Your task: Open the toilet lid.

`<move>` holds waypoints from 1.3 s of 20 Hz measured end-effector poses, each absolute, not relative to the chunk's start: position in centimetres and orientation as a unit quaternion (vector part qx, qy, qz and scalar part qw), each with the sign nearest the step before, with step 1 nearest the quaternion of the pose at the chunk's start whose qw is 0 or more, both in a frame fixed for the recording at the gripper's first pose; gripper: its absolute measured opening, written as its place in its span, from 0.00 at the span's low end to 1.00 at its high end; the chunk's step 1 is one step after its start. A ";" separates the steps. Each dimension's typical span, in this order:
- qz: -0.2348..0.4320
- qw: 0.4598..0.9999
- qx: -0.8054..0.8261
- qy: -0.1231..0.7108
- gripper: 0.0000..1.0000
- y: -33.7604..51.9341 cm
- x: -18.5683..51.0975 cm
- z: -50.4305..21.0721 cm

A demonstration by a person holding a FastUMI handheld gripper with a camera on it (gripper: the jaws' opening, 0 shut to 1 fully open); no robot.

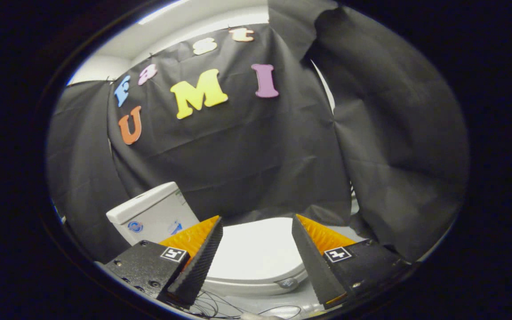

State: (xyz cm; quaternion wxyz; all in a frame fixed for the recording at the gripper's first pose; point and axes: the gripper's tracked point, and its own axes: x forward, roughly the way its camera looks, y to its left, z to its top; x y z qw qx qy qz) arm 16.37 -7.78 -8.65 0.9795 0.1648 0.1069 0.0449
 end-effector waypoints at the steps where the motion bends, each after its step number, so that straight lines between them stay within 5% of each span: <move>1: 0.041 0.975 0.181 0.119 0.97 -8.4 16.8 -10.2; 17: 0.042 0.854 0.398 0.332 0.93 -8.4 17.6 -29.4; 26: 0.051 0.807 0.461 0.365 0.67 -6.1 18.8 -33.2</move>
